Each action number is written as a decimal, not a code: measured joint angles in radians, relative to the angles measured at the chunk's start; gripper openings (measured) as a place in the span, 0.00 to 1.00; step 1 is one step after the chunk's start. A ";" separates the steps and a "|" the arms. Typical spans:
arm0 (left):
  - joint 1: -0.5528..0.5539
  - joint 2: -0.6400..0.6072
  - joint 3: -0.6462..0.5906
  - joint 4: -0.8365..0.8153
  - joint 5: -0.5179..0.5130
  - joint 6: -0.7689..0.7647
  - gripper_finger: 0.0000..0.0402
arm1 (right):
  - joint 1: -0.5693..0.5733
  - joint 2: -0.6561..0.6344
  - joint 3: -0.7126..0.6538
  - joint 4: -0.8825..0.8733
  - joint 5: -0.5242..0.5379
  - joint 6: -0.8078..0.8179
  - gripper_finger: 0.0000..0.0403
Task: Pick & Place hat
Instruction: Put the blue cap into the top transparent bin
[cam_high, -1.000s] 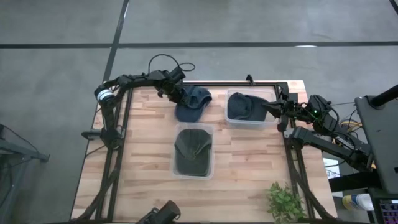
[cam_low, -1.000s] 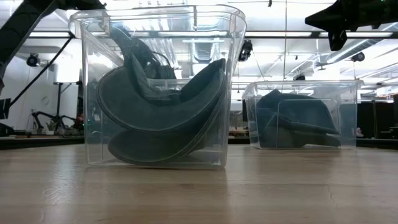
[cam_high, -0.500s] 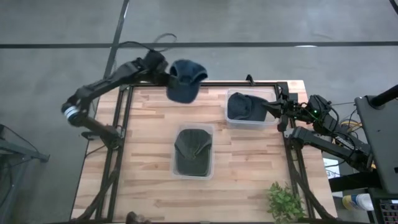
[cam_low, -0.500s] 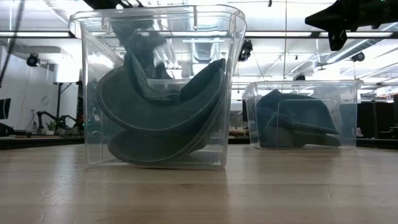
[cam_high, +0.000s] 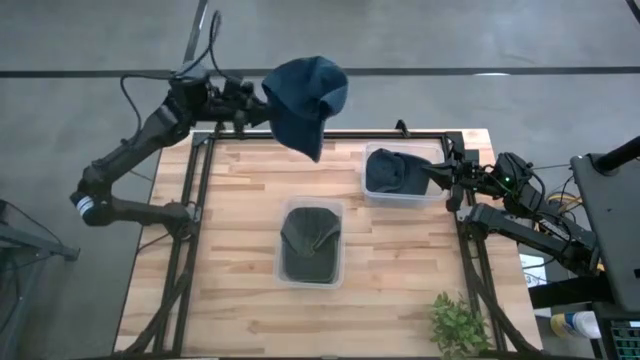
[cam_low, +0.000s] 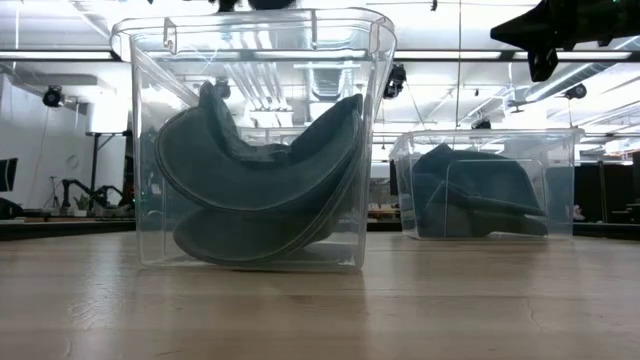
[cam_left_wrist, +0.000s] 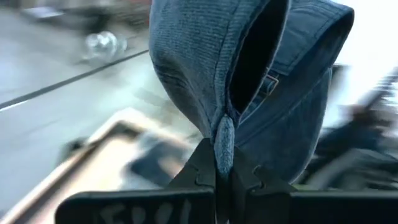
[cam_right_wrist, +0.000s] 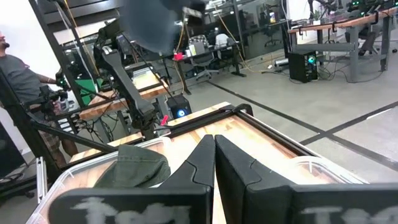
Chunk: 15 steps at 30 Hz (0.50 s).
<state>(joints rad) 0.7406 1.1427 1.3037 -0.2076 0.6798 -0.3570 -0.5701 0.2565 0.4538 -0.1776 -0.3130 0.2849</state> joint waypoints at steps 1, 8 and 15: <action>0.000 0.001 0.000 0.053 0.055 -0.032 0.01 | 0.000 0.000 0.000 0.000 0.000 0.000 0.02; -0.003 0.031 0.000 0.341 0.286 -0.228 0.01 | 0.000 0.000 0.000 0.000 0.000 0.000 0.02; -0.040 0.064 -0.001 0.546 0.436 -0.352 0.01 | 0.000 0.000 0.000 0.000 0.000 0.000 0.02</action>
<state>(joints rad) 0.7002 1.2069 1.3025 0.3380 1.1155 -0.7093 -0.5697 0.2567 0.4538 -0.1776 -0.3130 0.2852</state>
